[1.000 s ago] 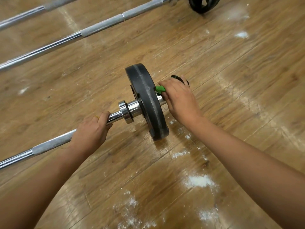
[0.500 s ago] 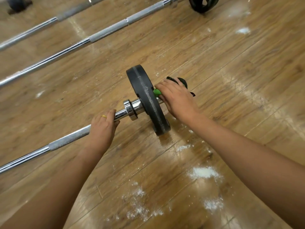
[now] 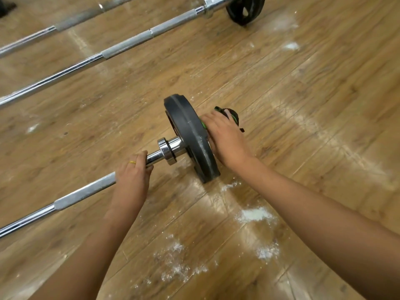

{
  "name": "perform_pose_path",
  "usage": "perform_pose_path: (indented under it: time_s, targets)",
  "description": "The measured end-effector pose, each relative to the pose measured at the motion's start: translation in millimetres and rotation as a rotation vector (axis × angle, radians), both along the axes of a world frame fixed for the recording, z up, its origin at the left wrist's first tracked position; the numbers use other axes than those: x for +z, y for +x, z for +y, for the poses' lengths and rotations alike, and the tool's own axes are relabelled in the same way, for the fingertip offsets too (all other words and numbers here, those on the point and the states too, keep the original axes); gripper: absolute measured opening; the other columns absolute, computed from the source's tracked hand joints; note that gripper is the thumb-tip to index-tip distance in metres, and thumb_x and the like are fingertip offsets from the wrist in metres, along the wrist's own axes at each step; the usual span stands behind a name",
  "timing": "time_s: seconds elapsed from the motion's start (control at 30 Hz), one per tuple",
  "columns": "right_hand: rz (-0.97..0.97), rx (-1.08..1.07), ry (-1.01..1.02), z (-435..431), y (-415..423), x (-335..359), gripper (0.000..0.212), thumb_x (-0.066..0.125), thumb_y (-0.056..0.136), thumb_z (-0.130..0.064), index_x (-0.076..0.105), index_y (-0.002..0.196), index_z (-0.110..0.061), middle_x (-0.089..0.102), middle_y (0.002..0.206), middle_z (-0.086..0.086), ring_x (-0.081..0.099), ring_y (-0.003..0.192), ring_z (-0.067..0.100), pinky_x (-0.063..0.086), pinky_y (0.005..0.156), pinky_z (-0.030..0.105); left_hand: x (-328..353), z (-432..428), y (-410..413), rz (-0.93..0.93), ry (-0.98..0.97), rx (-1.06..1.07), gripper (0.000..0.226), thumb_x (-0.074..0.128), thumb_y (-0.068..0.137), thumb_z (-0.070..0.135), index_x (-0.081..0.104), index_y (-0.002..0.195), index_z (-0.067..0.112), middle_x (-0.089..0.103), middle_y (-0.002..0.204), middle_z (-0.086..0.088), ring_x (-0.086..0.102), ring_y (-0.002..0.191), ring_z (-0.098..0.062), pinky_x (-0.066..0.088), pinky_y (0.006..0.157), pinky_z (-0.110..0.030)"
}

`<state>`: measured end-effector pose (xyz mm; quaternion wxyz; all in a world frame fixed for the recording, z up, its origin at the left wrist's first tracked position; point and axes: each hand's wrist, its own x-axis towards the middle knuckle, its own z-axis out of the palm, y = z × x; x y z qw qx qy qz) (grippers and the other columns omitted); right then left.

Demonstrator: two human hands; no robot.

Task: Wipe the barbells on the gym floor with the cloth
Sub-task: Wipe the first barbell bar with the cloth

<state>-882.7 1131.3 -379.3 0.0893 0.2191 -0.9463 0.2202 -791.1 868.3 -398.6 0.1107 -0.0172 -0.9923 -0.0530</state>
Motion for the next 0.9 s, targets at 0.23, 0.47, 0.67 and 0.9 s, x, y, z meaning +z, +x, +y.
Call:
perform_pose_path:
  time_s: [0.23,0.47,0.67,0.9]
  targets:
    - [-0.017,-0.059,-0.078,12.5,18.0,1.5,0.038,0.044,0.104,-0.019,0.056,0.138,-0.012,0.061,0.138,0.006,0.046,0.139,0.026,0.024,0.121,0.041,-9.1,7.7,23.4,0.016,0.037,-0.006,0.044,0.073,0.089,0.008,0.056,0.129,-0.003,0.066,0.109,-0.025,0.060,0.088,-0.046,0.046,0.077,-0.051]
    - [0.065,0.031,-0.055,31.7,45.7,-2.7,0.041,0.051,0.102,-0.016,0.054,0.142,-0.009,0.059,0.141,0.007,0.045,0.140,0.027,0.019,0.120,0.040,-1.8,27.9,53.5,0.045,0.077,0.013,0.038,0.063,0.096,0.014,0.057,0.129,-0.003,0.062,0.123,-0.025,0.057,0.111,-0.045,0.044,0.093,-0.053]
    - [0.069,-0.032,-0.120,20.3,41.4,1.6,0.041,0.038,0.103,-0.024,0.057,0.137,-0.009,0.061,0.136,0.007,0.048,0.136,0.027,0.016,0.122,0.040,-0.8,45.4,65.5,0.042,0.159,0.109,0.040,0.057,0.101,0.022,0.056,0.133,-0.001,0.062,0.128,-0.019,0.049,0.130,-0.037,0.038,0.106,-0.053]
    - [0.073,0.125,-0.027,47.6,49.4,-2.9,0.040,0.047,0.104,-0.017,0.051,0.143,-0.010,0.056,0.143,0.006,0.043,0.141,0.024,0.017,0.124,0.036,-9.5,50.5,73.8,0.107,0.201,0.130,0.041,0.052,0.105,0.026,0.056,0.136,0.000,0.062,0.130,-0.019,0.052,0.127,-0.037,0.037,0.108,-0.050]
